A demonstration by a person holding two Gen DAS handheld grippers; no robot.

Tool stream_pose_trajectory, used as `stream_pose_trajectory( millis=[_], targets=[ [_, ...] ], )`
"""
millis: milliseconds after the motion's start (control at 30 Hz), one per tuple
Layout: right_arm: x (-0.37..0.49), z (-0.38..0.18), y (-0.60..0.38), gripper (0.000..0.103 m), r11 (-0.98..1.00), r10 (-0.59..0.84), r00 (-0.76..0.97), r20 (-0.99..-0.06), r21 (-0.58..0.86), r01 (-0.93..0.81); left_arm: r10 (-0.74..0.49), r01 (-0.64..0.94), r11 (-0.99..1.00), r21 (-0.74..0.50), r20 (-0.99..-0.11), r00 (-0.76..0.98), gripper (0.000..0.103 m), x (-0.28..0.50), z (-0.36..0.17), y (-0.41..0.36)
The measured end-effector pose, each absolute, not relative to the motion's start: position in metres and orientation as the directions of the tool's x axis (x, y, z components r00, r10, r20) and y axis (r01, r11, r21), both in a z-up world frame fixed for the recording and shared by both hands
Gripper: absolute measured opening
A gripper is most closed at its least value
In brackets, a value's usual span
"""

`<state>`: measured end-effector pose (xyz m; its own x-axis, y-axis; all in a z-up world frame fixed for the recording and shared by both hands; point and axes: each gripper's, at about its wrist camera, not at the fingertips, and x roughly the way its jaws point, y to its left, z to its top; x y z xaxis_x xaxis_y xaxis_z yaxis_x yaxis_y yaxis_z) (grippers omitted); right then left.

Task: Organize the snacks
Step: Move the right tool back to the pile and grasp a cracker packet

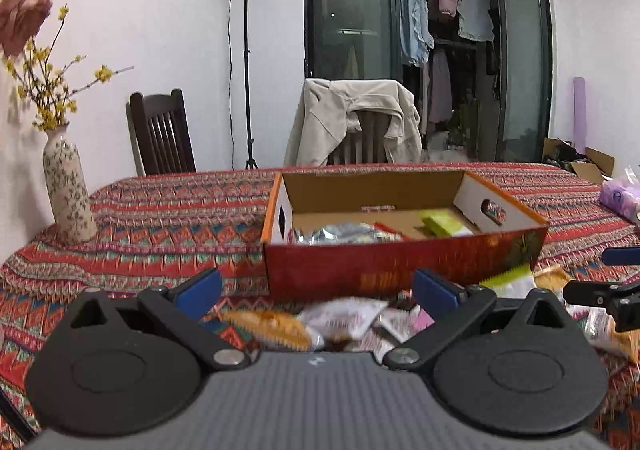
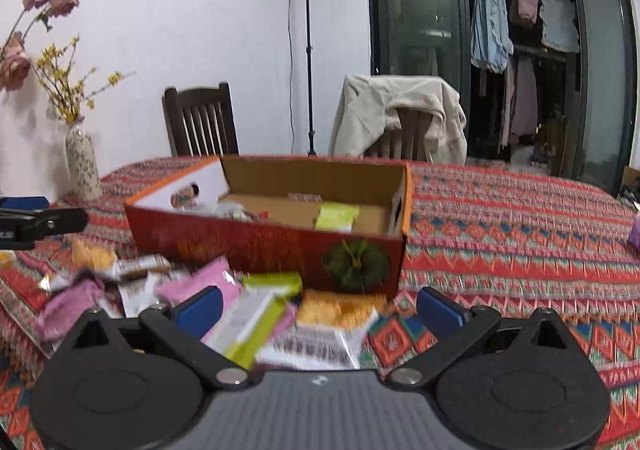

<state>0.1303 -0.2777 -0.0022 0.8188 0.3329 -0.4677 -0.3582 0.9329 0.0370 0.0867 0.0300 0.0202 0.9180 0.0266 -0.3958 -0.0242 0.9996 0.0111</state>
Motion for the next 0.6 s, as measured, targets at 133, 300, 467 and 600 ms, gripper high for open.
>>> stream_pose_trajectory(
  millis=[133,300,467,600],
  targets=[
    [0.128,-0.014,-0.284,0.103,0.936,0.327,0.802,-0.5,0.058,-0.346,0.007,-0.007,1.0,0.001,-0.409,0.912,0.103,0.081,0.014,0.034],
    [0.131,-0.015,-0.286,0.103,0.944,0.306,0.802,-0.513,0.055,-0.325,0.006,-0.009,1.0,-0.005,-0.418,0.909,0.103,0.083,0.014,0.035],
    [0.139,-0.017,-0.283,0.097,0.95,0.284,0.797,-0.533,0.047,-0.308,0.007,-0.012,1.0,-0.009,-0.427,0.904,0.103,0.083,0.011,0.034],
    [0.149,-0.018,-0.276,0.085,0.948,0.284,0.786,-0.549,0.036,-0.317,0.01,-0.018,1.0,-0.015,-0.433,0.901,0.103,0.083,0.009,0.036]
  ],
)
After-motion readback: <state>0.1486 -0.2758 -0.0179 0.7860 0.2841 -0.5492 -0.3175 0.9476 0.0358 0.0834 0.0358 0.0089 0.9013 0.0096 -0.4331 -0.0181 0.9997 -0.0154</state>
